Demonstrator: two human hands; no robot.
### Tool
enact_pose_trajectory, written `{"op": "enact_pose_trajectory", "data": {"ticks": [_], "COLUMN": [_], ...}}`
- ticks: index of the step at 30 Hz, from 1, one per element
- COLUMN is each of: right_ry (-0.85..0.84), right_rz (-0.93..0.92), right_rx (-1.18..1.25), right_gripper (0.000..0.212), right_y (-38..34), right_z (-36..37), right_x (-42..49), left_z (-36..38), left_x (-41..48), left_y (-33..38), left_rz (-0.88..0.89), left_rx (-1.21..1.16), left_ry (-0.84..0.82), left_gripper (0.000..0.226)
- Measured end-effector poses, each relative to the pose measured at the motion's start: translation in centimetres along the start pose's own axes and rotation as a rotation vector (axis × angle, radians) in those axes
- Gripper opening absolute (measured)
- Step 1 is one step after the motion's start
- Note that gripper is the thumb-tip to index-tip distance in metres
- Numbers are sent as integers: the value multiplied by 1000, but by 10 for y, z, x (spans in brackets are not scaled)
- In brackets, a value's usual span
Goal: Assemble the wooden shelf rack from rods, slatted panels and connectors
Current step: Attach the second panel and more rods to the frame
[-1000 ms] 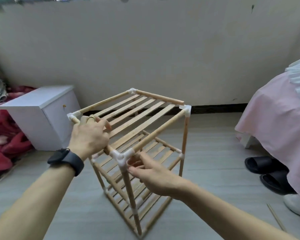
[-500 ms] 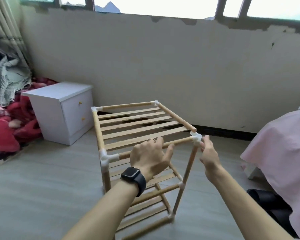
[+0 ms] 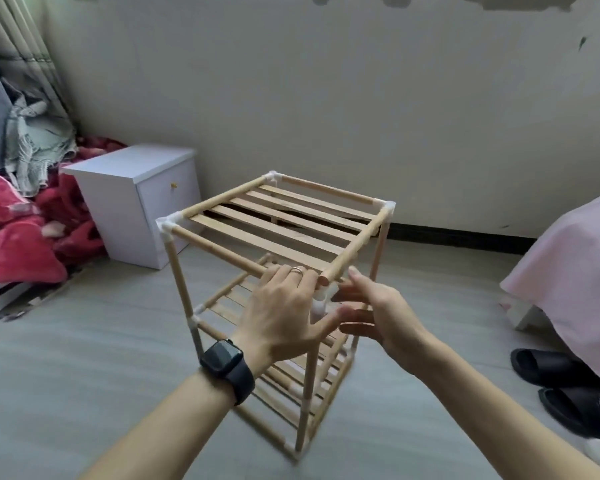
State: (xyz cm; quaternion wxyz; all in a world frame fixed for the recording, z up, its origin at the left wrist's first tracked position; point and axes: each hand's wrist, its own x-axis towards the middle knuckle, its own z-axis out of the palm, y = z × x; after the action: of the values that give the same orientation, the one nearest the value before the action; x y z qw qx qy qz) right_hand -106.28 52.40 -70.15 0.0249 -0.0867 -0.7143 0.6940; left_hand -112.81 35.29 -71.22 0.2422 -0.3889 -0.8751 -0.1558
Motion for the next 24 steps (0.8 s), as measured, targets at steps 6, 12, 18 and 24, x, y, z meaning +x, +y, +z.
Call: {"op": "enact_pose_trajectory", "data": {"ticks": [6,12,18,24], "right_ry": [26,128,152,100], "right_rz": [-10,-36,-74,-55], "right_rx": [47,173,191,265], "right_gripper": [56,27,20,19], "right_y": [-10,-16,-13,-7], "right_z": [26,25,24,21], "right_x": [11,22,29,32], "left_z": [3,2,0,0], "left_x": [-3,1,1,-2], "left_y": [2,-3,-3,-10], "left_rz": [-40,58,119,179], "left_rx": [-51,-31,-6,42], "left_ry": [106,99,144,227], "left_gripper": [34,45,54,46]}}
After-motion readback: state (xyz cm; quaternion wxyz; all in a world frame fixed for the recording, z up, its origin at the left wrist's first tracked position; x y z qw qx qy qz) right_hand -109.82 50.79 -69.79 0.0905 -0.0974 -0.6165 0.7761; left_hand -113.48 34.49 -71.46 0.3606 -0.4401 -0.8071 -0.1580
